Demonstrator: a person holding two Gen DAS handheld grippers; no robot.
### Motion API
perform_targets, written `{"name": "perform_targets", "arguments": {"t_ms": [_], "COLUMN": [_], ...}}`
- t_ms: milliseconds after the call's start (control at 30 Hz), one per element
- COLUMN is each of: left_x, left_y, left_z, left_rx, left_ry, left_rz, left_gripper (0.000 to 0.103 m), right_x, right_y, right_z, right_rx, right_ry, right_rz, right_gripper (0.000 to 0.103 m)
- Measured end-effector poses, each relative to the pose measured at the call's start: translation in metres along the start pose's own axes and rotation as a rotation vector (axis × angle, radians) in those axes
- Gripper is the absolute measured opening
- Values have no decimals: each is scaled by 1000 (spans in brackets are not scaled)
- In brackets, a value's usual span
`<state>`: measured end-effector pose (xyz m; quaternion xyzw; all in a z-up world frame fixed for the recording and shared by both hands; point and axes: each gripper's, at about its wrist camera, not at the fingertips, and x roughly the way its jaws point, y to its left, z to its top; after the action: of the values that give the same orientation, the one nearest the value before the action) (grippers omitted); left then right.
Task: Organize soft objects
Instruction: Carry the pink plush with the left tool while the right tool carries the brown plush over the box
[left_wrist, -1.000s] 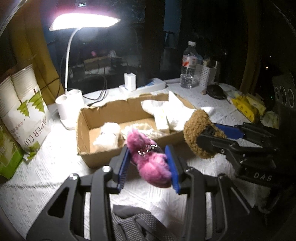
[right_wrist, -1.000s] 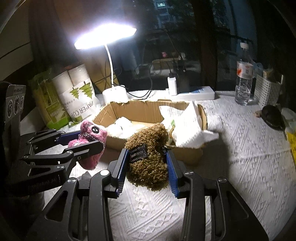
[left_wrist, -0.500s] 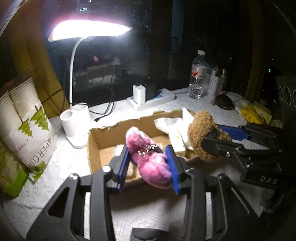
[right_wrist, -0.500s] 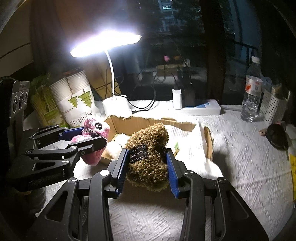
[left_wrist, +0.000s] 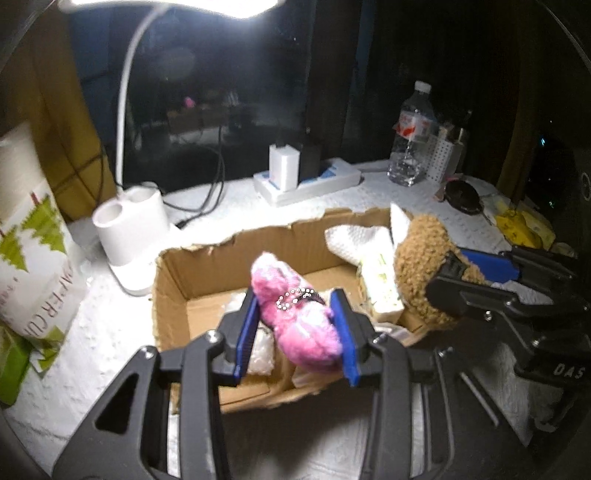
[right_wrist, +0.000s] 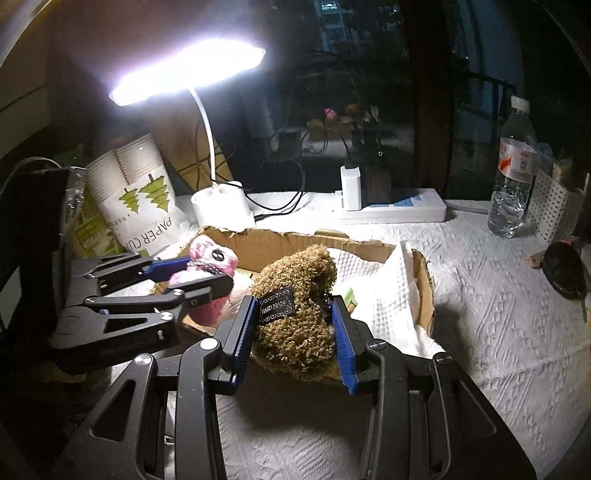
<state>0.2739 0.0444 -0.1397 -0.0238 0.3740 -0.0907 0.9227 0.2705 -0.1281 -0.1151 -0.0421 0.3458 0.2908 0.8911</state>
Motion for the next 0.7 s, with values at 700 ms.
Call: {"name": "perform_targets", "arguments": {"t_ms": [700], "left_x": [14], "left_y": [23], "left_z": [-8], "left_rx": [-4], "left_ry": [37], "left_rz": [107], "left_gripper": [41], "right_x": [45], "right_y": [2], "right_z": [15], "right_rx": [3], "right_ry": [43], "right_rz": [27], "right_gripper": [42]}}
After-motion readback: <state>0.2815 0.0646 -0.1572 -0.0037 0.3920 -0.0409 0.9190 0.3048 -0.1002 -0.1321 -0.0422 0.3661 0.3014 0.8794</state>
